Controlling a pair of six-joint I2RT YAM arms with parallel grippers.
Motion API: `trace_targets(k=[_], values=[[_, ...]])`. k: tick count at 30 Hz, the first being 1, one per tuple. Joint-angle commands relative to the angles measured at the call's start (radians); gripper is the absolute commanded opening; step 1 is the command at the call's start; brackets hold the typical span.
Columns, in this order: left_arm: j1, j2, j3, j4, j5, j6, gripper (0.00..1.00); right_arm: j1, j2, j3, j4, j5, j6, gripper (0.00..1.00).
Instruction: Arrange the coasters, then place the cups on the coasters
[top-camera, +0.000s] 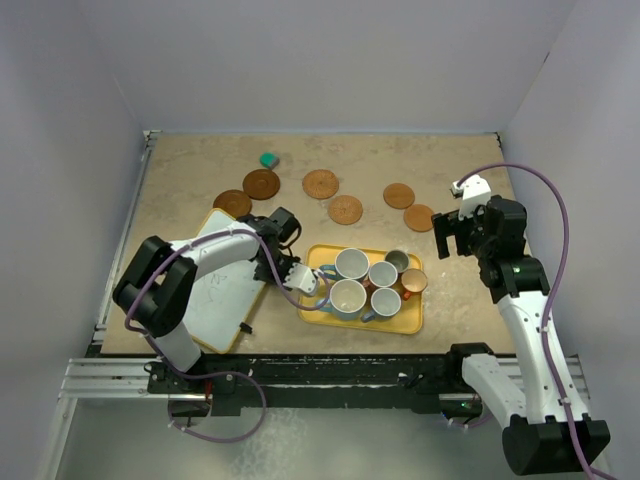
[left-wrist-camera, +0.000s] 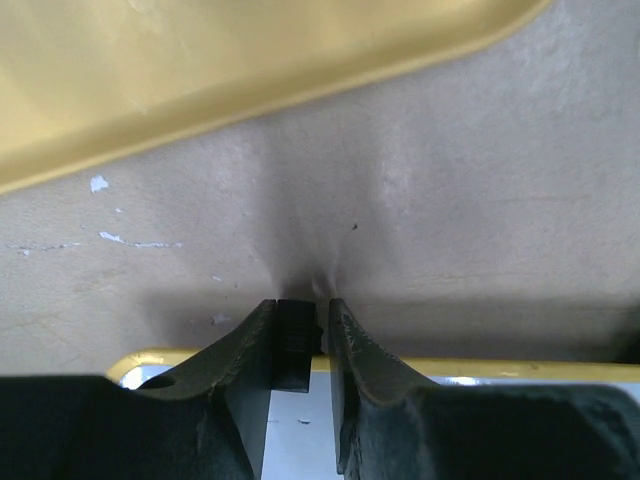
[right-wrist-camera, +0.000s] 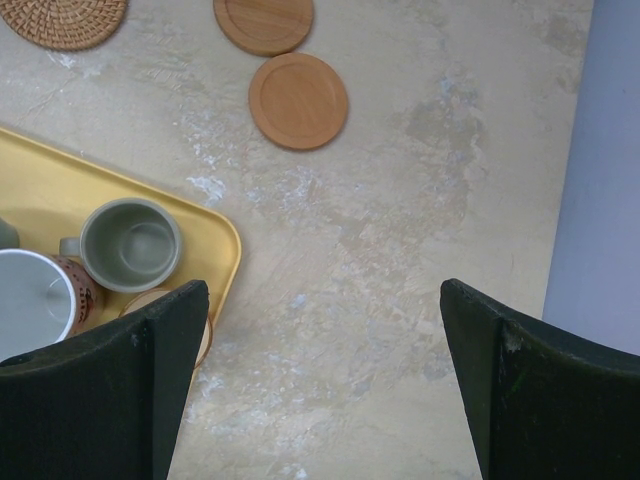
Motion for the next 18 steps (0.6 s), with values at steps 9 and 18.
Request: trace_targets(k=[9,18], values=[[0.019,-0.058,-0.094,-0.011,-0.209,0.167,0.15,-0.005,0.007,0.008,0.026,0.016,-0.016,1.00],[0.197,-0.107,-0.157,0.034,-0.223,0.347,0.15,-0.005,0.019,0.007,0.028,0.023,-0.019,1.00]])
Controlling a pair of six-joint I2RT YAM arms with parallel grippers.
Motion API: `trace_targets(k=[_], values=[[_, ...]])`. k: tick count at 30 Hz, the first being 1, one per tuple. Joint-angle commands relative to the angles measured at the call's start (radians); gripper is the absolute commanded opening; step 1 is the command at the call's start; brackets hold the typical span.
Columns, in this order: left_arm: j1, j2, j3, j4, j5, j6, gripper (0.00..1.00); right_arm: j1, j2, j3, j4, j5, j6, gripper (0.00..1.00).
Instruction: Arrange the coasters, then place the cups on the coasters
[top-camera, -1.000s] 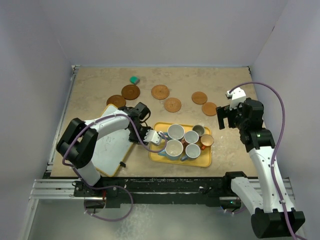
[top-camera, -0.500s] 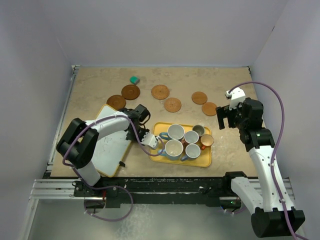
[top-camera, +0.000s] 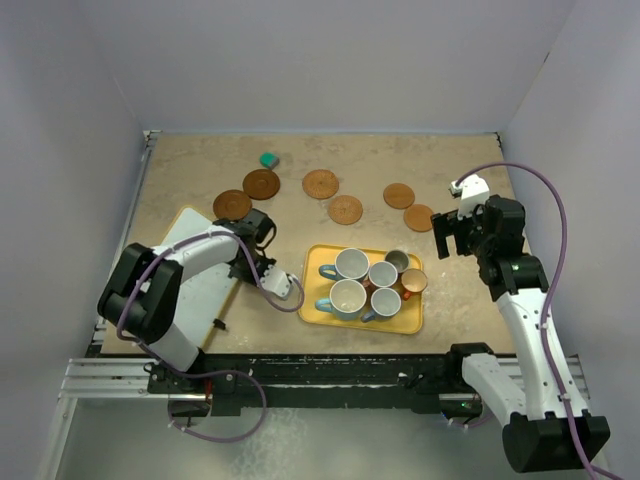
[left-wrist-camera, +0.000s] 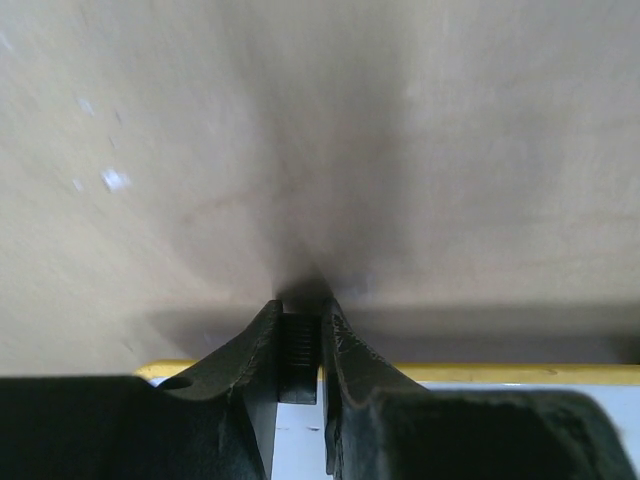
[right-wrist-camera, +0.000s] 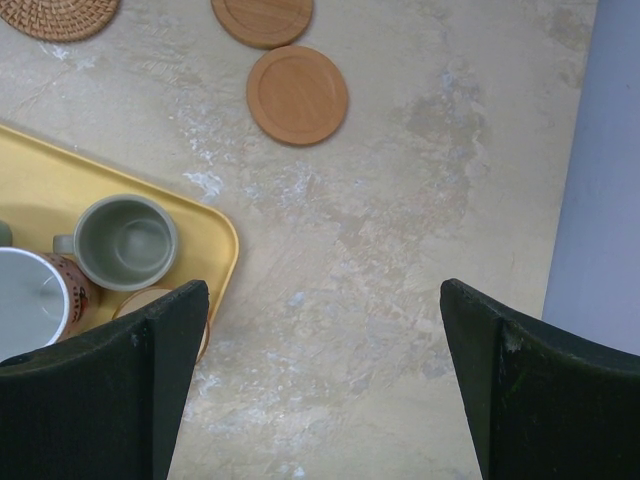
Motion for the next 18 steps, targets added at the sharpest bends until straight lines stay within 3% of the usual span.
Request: trace_targets(k=[1,9,18], values=[[0.093,-0.035,-0.035,0.012,-0.050,0.149,0.16,-0.005,0.009,0.007,0.028,0.022,-0.014,1.00],[0.190,-0.048,-0.092,0.038,-0.038,0.193,0.22,-0.006,0.033,0.007,0.027,0.028,-0.017,1.00],[0.229,-0.113,-0.095,0.030,0.046,0.151,0.45,-0.006,0.054,0.011,0.027,0.030,-0.021,1.00]])
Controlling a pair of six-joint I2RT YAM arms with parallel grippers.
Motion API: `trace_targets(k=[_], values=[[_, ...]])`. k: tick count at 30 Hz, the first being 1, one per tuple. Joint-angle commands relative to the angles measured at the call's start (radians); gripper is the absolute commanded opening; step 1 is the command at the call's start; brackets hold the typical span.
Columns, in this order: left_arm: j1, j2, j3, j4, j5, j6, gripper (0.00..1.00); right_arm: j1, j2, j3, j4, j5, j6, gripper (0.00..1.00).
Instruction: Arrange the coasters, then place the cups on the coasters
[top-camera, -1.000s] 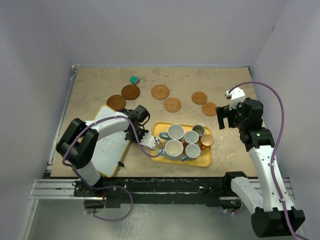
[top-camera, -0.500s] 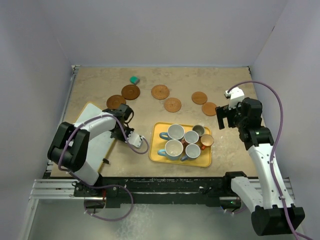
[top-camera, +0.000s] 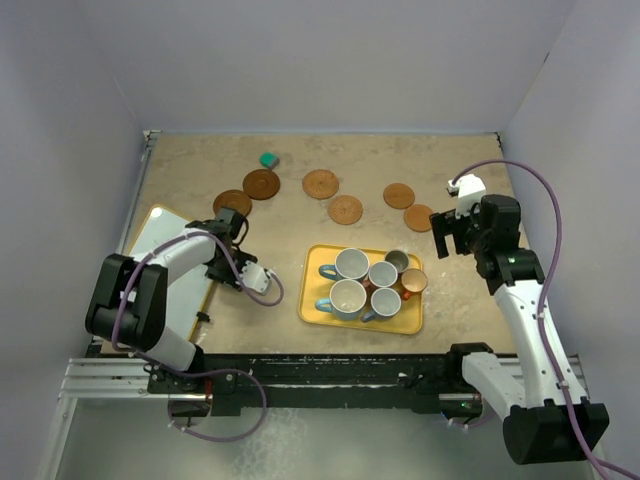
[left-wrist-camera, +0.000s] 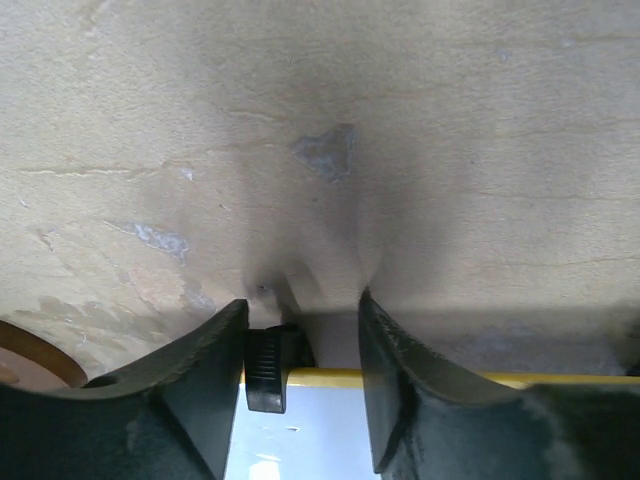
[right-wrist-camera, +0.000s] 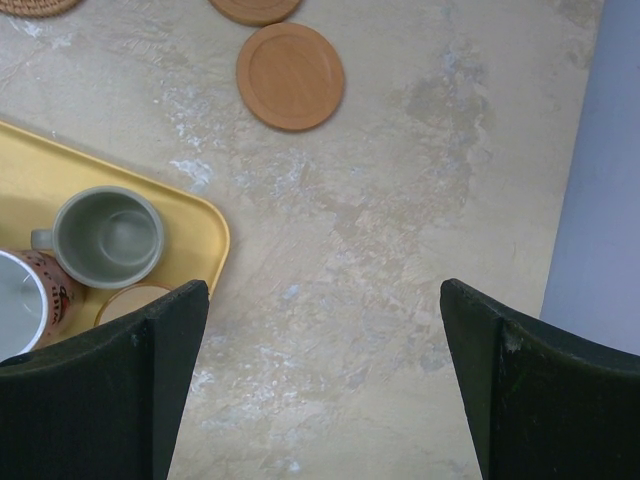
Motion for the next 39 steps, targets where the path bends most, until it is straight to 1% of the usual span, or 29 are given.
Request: trace_targets(k=[1,4,7,11,14,17,19,22,27,30,33,39], values=[[0.011,-0.054,0.000,-0.025,0.095,-0.020,0.48,-0.005,0.009,0.014,0.025,0.007,-0.011,1.00],[0.009,-0.089,0.040,-0.032,0.170,-0.091,0.58,-0.005,0.012,0.015,0.024,0.002,-0.011,1.00],[0.010,-0.122,0.102,-0.031,0.266,-0.169,0.65,-0.005,0.011,0.017,0.020,-0.005,-0.010,1.00],[0.010,-0.133,0.176,0.065,0.346,-0.411,0.68,-0.005,0.005,0.020,0.018,-0.015,-0.007,1.00],[0.011,-0.113,0.219,0.194,0.334,-0.616,0.69,-0.006,0.001,0.021,0.015,-0.024,-0.008,1.00],[0.013,-0.073,0.252,0.345,0.276,-0.806,0.69,-0.005,-0.006,0.023,0.011,-0.032,-0.006,1.00],[0.020,-0.020,0.289,0.424,0.223,-0.897,0.69,-0.005,-0.012,0.022,0.009,-0.036,-0.006,1.00],[0.047,0.075,0.357,0.466,0.167,-0.995,0.69,-0.005,-0.024,0.019,0.007,-0.039,-0.006,1.00],[0.108,0.265,0.499,0.448,0.118,-1.079,0.69,-0.005,-0.035,0.016,0.007,-0.039,-0.010,1.00],[0.142,0.361,0.589,0.403,0.141,-1.140,0.69,-0.005,-0.036,0.013,0.008,-0.038,-0.014,1.00],[0.166,0.409,0.626,0.392,0.175,-1.192,0.68,-0.005,-0.028,0.015,0.007,-0.038,-0.016,1.00],[0.190,0.470,0.654,0.332,0.188,-1.208,0.68,-0.005,-0.017,0.013,0.007,-0.030,-0.023,1.00]])
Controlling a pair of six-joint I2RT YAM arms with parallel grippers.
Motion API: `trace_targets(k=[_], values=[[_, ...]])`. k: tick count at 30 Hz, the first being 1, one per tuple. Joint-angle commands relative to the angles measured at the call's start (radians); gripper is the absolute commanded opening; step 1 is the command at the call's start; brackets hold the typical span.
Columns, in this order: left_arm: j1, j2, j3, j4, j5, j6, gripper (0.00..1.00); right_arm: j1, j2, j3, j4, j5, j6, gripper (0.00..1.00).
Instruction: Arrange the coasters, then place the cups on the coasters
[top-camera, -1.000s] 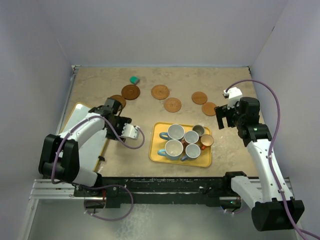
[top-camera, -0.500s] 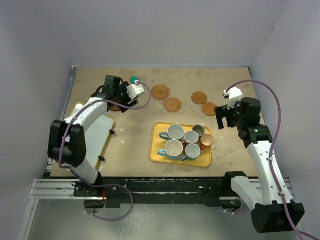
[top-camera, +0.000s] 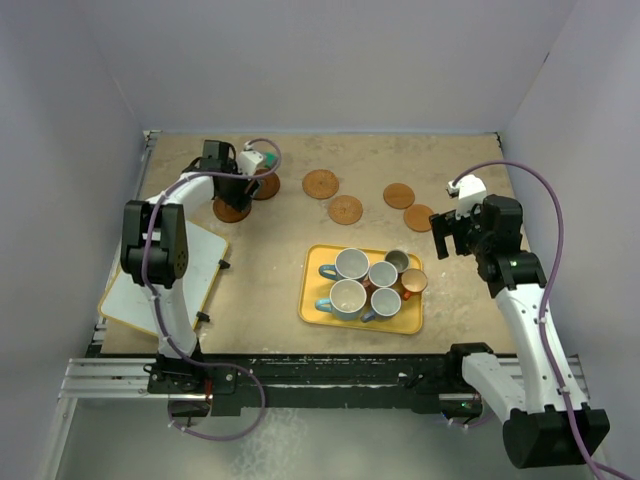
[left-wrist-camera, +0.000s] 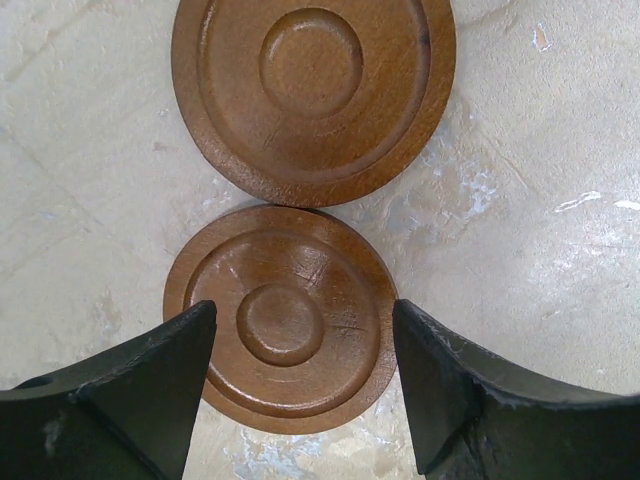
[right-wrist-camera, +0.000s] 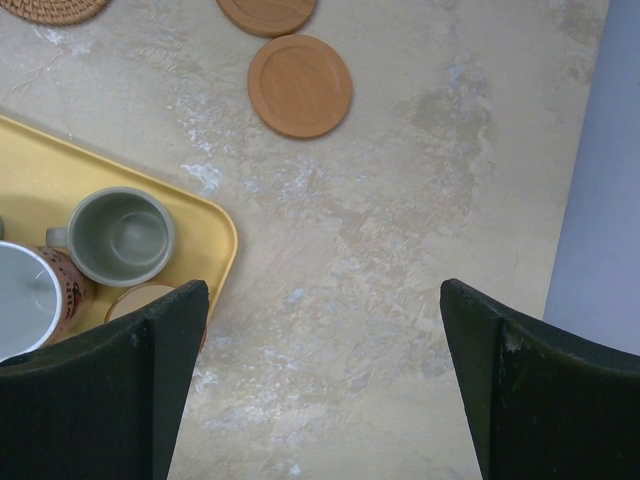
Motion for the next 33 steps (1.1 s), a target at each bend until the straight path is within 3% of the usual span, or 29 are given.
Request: trace_targets(k=[1,7,18,28,33], values=[[0.018,0.024,0.060,-0.046,0.046,-0.056,0.68,-0.005,0.005,0.013,0.009,-0.002,-0.015,1.00],[0.029,0.049,0.058,-0.081,0.084,-0.058,0.68,-0.005,0.020,0.016,0.007,-0.003,-0.018,1.00],[0.064,0.115,0.102,-0.095,0.078,-0.038,0.58,-0.005,0.024,0.015,0.004,-0.008,-0.020,1.00],[0.062,0.107,0.174,-0.115,0.284,-0.065,0.61,-0.005,0.031,0.013,0.003,-0.005,-0.023,1.00],[0.035,0.107,0.223,-0.072,0.298,-0.092,0.62,-0.005,0.031,0.011,0.002,-0.004,-0.026,1.00]])
